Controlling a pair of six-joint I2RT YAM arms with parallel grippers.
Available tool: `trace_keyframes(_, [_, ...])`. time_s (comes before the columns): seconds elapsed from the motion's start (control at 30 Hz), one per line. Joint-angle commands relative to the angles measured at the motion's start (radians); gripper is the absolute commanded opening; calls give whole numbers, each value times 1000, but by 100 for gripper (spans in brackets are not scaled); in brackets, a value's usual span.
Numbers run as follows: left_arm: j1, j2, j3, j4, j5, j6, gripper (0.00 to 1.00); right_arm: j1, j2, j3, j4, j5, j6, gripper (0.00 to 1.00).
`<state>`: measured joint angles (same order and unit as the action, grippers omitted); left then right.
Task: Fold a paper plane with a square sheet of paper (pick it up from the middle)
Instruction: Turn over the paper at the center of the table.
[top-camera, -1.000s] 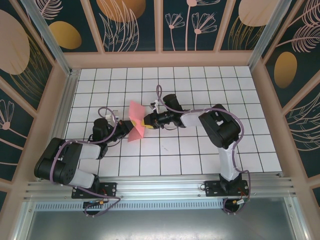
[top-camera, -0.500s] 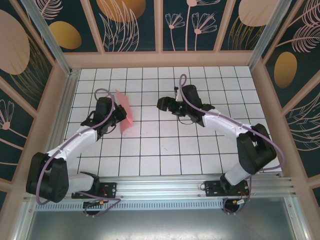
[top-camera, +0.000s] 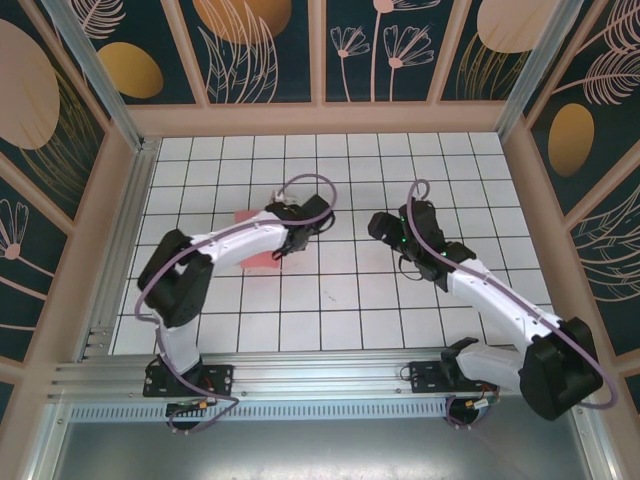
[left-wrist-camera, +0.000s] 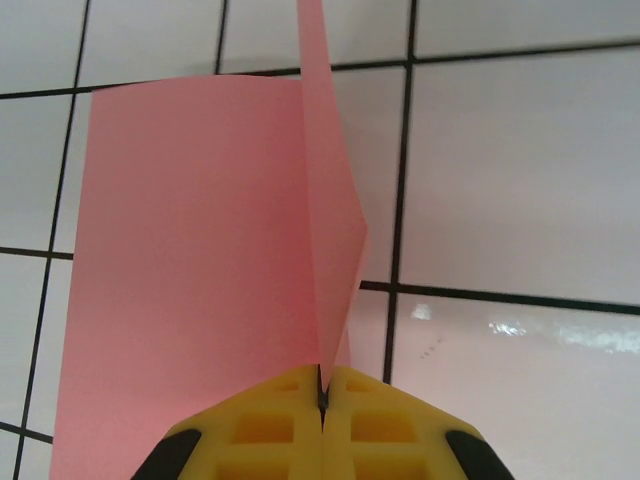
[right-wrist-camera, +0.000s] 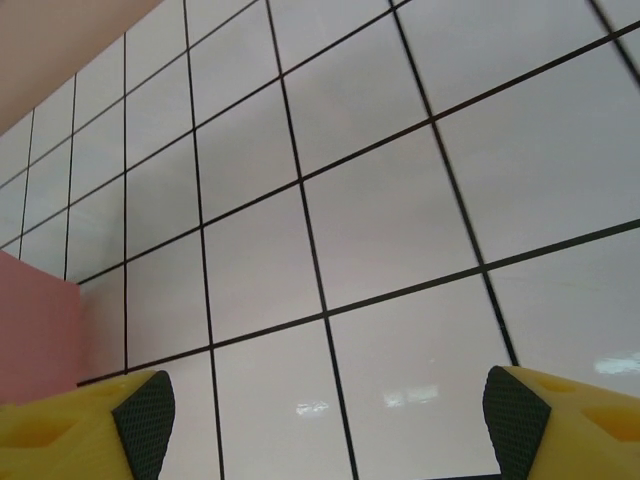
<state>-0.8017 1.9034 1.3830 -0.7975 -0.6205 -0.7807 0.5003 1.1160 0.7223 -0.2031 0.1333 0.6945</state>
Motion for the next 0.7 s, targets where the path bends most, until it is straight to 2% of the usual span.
trace_keyframes(0.0, [-63,96,114,-188,-128,-54,0,-28,-66,-34,-51,38,20,84])
trace_keyframes(0.17, [-127,234,233,-193,-88,-28,1,-59,-121,-62,-79,33,39,84])
trace_keyframes(0.4, [-175,335,309,-143,19,12,6,-118,-141,-63,-132,48,73,84])
trace_keyframes(0.67, [-179,312,289,7,183,51,26,-166,-140,-62,-126,-3,60,83])
